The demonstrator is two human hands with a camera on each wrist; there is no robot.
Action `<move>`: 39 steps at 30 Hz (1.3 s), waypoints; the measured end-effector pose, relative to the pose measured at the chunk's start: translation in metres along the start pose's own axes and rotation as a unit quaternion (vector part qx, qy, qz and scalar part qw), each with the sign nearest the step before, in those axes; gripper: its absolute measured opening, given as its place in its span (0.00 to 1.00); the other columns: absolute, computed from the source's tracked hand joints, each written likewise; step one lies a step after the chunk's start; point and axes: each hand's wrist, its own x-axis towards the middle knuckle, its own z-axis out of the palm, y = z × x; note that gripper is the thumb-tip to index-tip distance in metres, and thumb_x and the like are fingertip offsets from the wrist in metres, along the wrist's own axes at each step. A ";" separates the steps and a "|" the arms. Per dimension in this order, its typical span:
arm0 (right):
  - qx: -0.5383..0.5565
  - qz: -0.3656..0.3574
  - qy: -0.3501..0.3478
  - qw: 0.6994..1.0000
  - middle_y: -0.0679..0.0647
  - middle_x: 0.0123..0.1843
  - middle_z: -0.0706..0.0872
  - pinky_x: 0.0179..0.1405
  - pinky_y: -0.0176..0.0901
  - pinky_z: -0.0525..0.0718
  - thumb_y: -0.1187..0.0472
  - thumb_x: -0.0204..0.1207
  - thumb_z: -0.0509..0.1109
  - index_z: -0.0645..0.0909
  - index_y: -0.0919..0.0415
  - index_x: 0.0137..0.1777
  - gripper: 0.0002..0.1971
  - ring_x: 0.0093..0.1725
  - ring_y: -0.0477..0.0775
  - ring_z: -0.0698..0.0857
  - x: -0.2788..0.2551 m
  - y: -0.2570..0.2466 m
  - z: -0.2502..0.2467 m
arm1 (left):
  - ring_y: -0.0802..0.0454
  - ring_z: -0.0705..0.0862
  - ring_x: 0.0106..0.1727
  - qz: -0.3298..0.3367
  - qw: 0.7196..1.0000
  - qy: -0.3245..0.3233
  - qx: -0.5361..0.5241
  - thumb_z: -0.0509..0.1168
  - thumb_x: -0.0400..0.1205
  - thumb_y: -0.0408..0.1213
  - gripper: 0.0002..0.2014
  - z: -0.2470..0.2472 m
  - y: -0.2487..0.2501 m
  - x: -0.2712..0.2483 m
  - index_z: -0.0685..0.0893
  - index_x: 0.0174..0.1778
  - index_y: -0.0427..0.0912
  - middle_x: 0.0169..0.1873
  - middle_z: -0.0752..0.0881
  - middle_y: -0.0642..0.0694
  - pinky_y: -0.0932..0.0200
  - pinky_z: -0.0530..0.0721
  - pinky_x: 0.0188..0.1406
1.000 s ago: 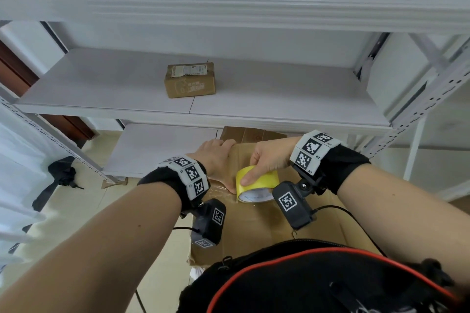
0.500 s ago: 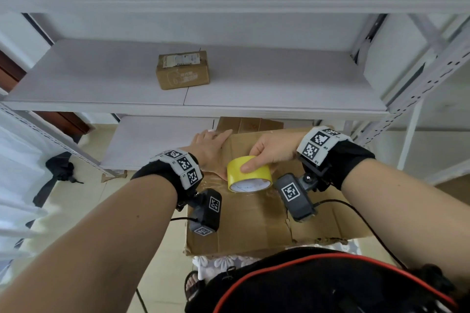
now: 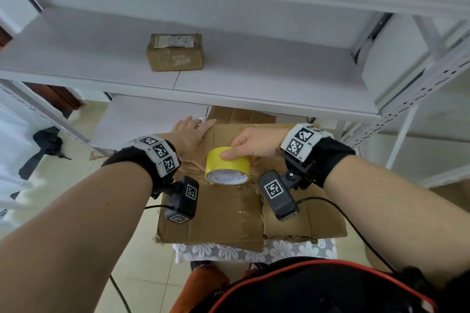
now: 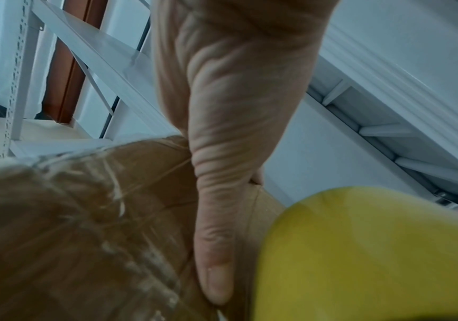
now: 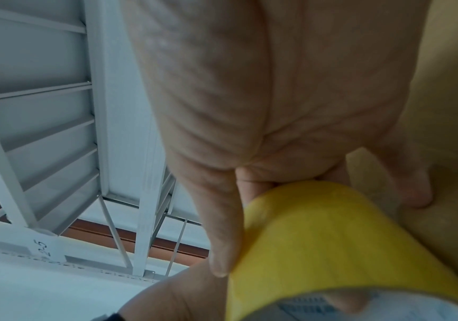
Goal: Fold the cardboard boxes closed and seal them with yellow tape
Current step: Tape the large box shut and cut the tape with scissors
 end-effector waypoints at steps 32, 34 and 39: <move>-0.213 0.147 0.042 0.965 0.62 0.54 0.88 0.49 0.62 0.89 0.44 0.72 0.74 0.85 0.66 0.54 0.24 0.54 0.63 0.88 -0.028 -0.010 -0.022 | 0.41 0.40 0.86 0.010 0.999 0.015 -0.038 0.78 0.65 0.63 0.64 0.006 0.006 -0.013 0.38 0.85 0.56 0.85 0.49 0.43 0.41 0.40 0.84; -0.219 0.153 0.042 0.963 0.62 0.55 0.88 0.48 0.60 0.89 0.44 0.72 0.74 0.85 0.66 0.55 0.24 0.54 0.63 0.88 -0.028 -0.011 -0.019 | 0.41 0.40 0.86 0.007 0.999 0.015 -0.037 0.78 0.65 0.63 0.64 0.006 0.007 -0.013 0.39 0.85 0.55 0.85 0.49 0.43 0.41 0.41 0.84; -0.227 0.148 0.034 0.962 0.64 0.57 0.87 0.45 0.54 0.88 0.46 0.74 0.73 0.84 0.68 0.58 0.24 0.48 0.59 0.86 -0.028 -0.014 -0.014 | 0.41 0.42 0.86 0.003 1.000 0.007 -0.029 0.77 0.65 0.64 0.64 0.004 0.008 -0.018 0.38 0.85 0.55 0.85 0.50 0.44 0.41 0.42 0.84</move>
